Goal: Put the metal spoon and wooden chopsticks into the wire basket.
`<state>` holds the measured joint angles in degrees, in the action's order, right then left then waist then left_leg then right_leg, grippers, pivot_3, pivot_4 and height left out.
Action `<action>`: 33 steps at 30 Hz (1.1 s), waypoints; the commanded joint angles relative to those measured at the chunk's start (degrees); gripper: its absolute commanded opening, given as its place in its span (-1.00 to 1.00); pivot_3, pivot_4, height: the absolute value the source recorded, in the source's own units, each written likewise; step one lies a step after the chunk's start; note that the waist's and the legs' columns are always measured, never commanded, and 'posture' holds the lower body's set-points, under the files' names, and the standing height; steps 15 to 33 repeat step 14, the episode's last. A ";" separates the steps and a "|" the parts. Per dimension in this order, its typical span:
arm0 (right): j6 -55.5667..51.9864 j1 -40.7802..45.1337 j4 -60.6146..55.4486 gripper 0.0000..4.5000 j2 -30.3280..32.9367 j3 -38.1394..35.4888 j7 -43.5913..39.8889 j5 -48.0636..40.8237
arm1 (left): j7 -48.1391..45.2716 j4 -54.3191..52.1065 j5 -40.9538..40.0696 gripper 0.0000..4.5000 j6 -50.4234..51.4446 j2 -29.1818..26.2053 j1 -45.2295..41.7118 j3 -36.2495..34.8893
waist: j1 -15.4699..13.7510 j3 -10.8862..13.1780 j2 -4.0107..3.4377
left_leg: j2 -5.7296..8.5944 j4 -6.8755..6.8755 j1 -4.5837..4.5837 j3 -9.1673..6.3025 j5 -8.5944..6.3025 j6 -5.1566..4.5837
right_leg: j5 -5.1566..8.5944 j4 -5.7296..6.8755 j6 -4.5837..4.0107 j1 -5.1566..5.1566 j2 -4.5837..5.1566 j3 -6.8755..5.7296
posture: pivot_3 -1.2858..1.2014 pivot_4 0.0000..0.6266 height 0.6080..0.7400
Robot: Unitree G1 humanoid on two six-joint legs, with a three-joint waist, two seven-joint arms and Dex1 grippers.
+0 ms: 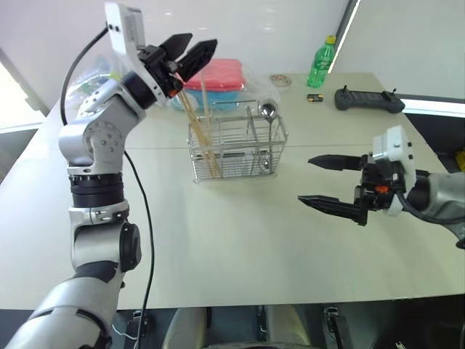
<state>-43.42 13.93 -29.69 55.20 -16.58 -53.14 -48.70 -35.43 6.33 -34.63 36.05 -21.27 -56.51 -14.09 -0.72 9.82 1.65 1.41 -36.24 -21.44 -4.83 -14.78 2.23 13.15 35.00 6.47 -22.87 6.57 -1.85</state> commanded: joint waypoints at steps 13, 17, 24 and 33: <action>5.22 -0.20 5.23 1.00 2.24 -1.89 -3.40 5.79 | -47.80 -13.61 2.89 0.80 -1.89 -49.78 26.19 7.56 | 1.23 0.02 -0.29 | -0.20 0.20 -0.03 0.14 -0.03 -0.04 | 0.28 0.05 -0.56 -0.31 -0.07 0.06 | 0.03 -0.52 0.27; 5.22 -0.23 5.06 1.00 1.98 -1.57 -3.25 5.85 | -48.40 -13.72 4.16 0.80 -3.97 -50.83 30.00 6.91 | 1.23 0.02 -0.29 | -0.23 0.18 -0.05 0.13 -0.03 -0.05 | 0.27 0.05 -0.58 -0.29 -0.07 0.06 | 0.03 -0.52 0.27; 5.22 -0.23 5.06 1.00 1.98 -1.57 -3.25 5.85 | -48.40 -13.72 4.16 0.80 -3.97 -50.83 30.00 6.91 | 1.23 0.02 -0.29 | -0.23 0.18 -0.05 0.13 -0.03 -0.05 | 0.27 0.05 -0.58 -0.29 -0.07 0.06 | 0.03 -0.52 0.27; 5.22 -0.23 5.06 1.00 1.98 -1.57 -3.25 5.85 | -48.40 -13.72 4.16 0.80 -3.97 -50.83 30.00 6.91 | 1.23 0.02 -0.29 | -0.23 0.18 -0.05 0.13 -0.03 -0.05 | 0.27 0.05 -0.58 -0.29 -0.07 0.06 | 0.03 -0.52 0.27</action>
